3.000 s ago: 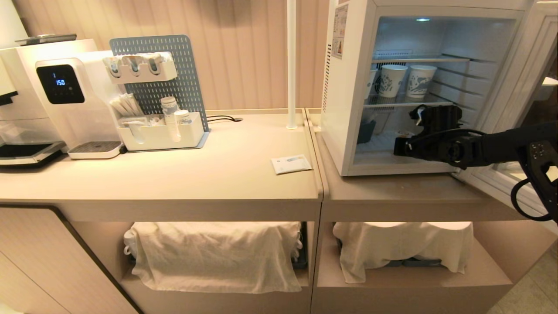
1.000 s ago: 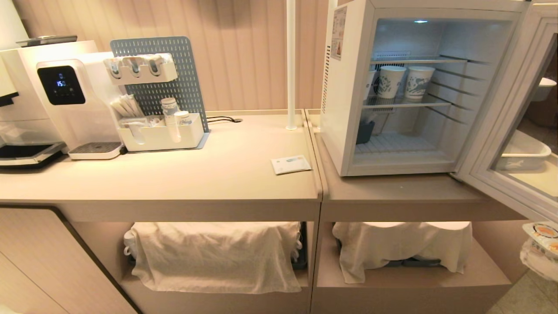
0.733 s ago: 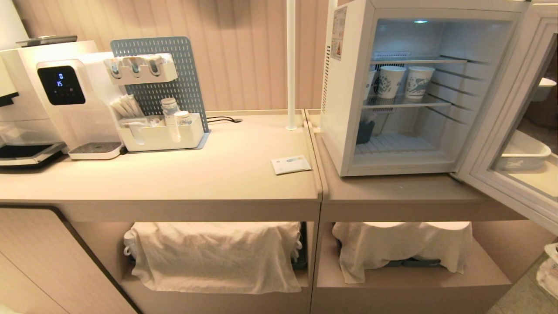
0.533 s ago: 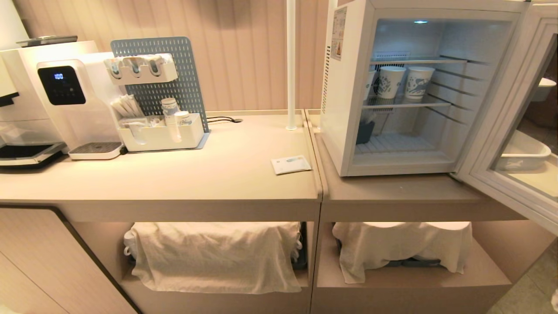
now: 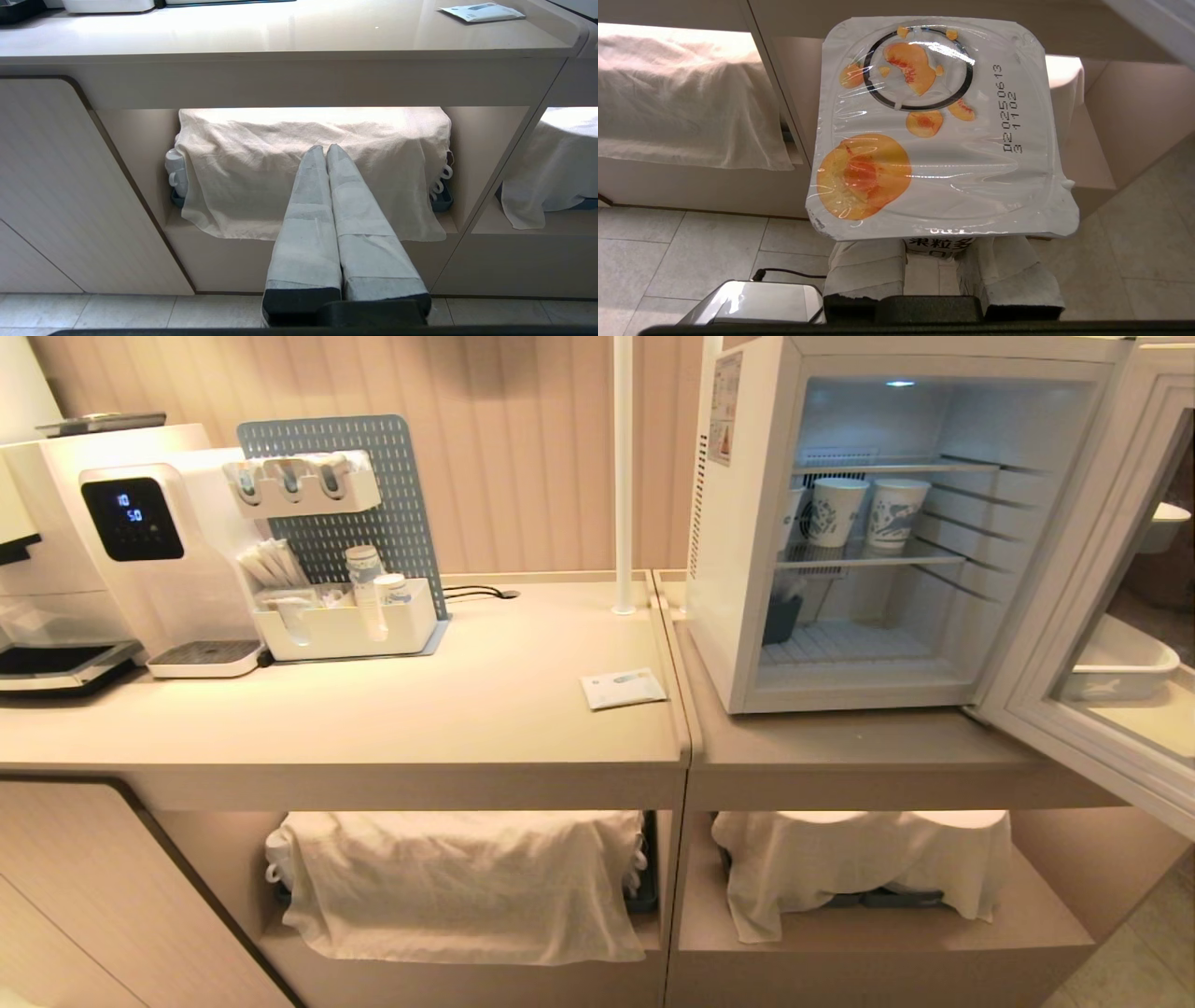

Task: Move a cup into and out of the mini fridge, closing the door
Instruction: Place the yoghurt on the table

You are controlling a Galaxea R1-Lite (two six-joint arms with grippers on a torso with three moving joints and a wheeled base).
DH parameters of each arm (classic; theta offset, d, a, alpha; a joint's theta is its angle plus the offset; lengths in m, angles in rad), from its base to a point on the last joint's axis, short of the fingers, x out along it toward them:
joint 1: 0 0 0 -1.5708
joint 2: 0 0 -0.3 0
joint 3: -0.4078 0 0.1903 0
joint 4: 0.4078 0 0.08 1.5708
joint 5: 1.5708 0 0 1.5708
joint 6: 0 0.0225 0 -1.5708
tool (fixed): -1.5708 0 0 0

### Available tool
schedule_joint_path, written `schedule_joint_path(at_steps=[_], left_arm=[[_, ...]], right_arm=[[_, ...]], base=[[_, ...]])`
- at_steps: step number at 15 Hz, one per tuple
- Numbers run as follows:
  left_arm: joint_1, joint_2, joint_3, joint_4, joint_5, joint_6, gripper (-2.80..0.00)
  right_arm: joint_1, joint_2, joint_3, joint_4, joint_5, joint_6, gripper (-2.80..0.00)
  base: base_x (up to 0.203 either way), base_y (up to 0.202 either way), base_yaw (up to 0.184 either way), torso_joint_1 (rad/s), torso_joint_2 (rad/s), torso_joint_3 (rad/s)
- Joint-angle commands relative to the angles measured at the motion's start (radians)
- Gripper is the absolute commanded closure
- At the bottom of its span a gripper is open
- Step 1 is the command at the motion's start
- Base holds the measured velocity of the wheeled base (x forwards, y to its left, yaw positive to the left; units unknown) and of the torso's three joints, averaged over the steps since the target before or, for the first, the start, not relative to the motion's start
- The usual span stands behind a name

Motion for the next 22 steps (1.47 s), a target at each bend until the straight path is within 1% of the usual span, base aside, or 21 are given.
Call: schedule_joint_path(at_steps=[1,3,5,7,10,11,14,17,19,20,22], left_arm=[[0.0,0.0,0.0,0.0,0.0,0.0,0.0],[0.0,0.002,0.0,0.0,0.0,0.0,0.0],[0.0,0.002,0.0,0.0,0.0,0.0,0.0],[0.0,0.002,0.0,0.0,0.0,0.0,0.0],[0.0,0.002,0.0,0.0,0.0,0.0,0.0],[0.0,0.001,0.0,0.0,0.0,0.0,0.0],[0.0,0.002,0.0,0.0,0.0,0.0,0.0],[0.0,0.002,0.0,0.0,0.0,0.0,0.0],[0.0,0.001,0.0,0.0,0.0,0.0,0.0],[0.0,0.002,0.0,0.0,0.0,0.0,0.0],[0.0,0.002,0.0,0.0,0.0,0.0,0.0]], right_arm=[[-0.004,-0.031,0.013,0.005,0.005,0.017,0.0],[-0.006,-0.039,0.046,-0.016,0.009,0.023,0.0],[-0.006,-0.039,0.077,-0.101,0.011,0.011,0.0],[-0.007,-0.07,0.102,-0.149,0.011,0.002,0.0],[-0.009,-0.216,0.107,-0.146,0.009,0.001,0.0],[-0.011,-0.23,0.116,-0.159,0.006,0.004,0.0],[-0.012,-0.226,0.12,-0.167,-0.001,0.056,0.0],[-0.013,-0.226,0.119,-0.158,0.0,0.063,0.0],[-0.016,-0.226,0.122,-0.166,0.005,0.032,0.0],[-0.016,-0.226,0.122,-0.164,0.002,0.03,0.0],[-0.016,-0.226,0.122,-0.162,0.0,0.045,0.0]], base=[[0.0,0.0,0.0,0.0,0.0,0.0],[0.0,0.0,0.0,0.0,0.0,0.0],[0.0,0.0,0.0,0.0,0.0,0.0],[0.0,0.0,0.0,0.0,0.0,0.0],[0.0,0.0,0.0,0.0,0.0,0.0],[0.0,0.0,0.0,0.0,0.0,0.0],[0.0,0.0,0.0,0.0,0.0,0.0],[0.0,0.0,0.0,0.0,0.0,0.0],[0.0,0.0,0.0,0.0,0.0,0.0],[0.0,0.0,0.0,0.0,0.0,0.0],[0.0,0.0,0.0,0.0,0.0,0.0]])
